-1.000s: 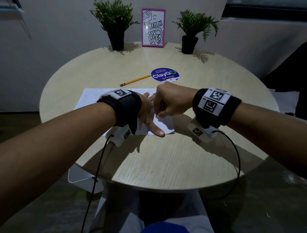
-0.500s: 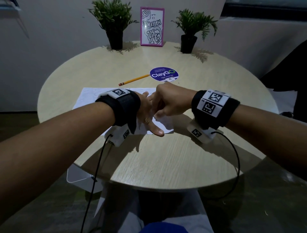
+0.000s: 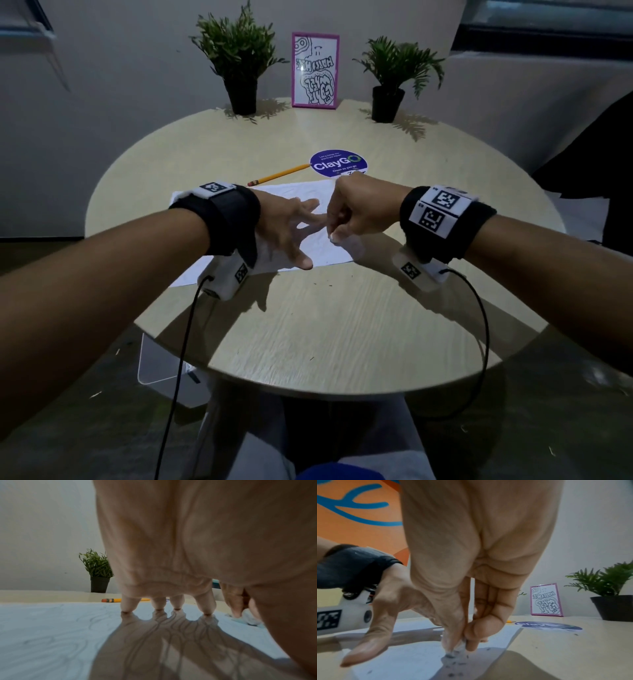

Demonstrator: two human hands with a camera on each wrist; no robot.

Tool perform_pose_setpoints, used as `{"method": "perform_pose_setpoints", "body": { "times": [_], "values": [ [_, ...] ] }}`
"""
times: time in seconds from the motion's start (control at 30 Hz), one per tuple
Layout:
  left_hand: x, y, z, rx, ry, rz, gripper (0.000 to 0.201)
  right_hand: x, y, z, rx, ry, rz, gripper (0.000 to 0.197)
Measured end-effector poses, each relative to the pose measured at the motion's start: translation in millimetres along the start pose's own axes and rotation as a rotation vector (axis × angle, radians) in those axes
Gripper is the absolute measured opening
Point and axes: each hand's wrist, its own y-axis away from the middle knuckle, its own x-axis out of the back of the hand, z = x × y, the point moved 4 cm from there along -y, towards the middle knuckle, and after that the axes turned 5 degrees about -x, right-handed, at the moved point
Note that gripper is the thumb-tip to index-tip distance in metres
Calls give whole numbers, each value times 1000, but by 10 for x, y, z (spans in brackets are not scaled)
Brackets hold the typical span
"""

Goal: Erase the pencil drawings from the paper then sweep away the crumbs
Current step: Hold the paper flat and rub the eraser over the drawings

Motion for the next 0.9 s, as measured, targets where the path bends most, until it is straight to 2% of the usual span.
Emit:
{"method": "perform_pose_setpoints", "body": {
  "times": [0.07,0.17,0.27,0.37,0.47,0.57,0.73,0.83,0.9],
  "values": [
    [-28,-54,-14,39,-13,0,115,3,-4,49,-17,8,45,8],
    [-4,-76,10,64,-45,0,99,-51,45,-2,15,-4,53,5],
    [5,-74,57,55,-67,-5,94,-72,65,-18,30,-28,13,3],
    [6,-124,48,71,-99,-13,98,-59,52,37,-9,-54,45,3],
    [56,-134,17,94,-115,-100,103,-108,57,-47,41,-49,18,3],
    [52,-179,16,111,-156,-96,104,-73,61,-3,-1,-48,61,4],
    [45,-195,-45,147,-130,-140,120,-104,69,-67,29,-45,41,5],
    [35,-227,-11,172,-192,-91,109,-42,74,48,-35,-29,91,4],
    [45,-206,2,172,-202,-76,102,-59,81,-8,-19,-12,94,4]
  ]
}}
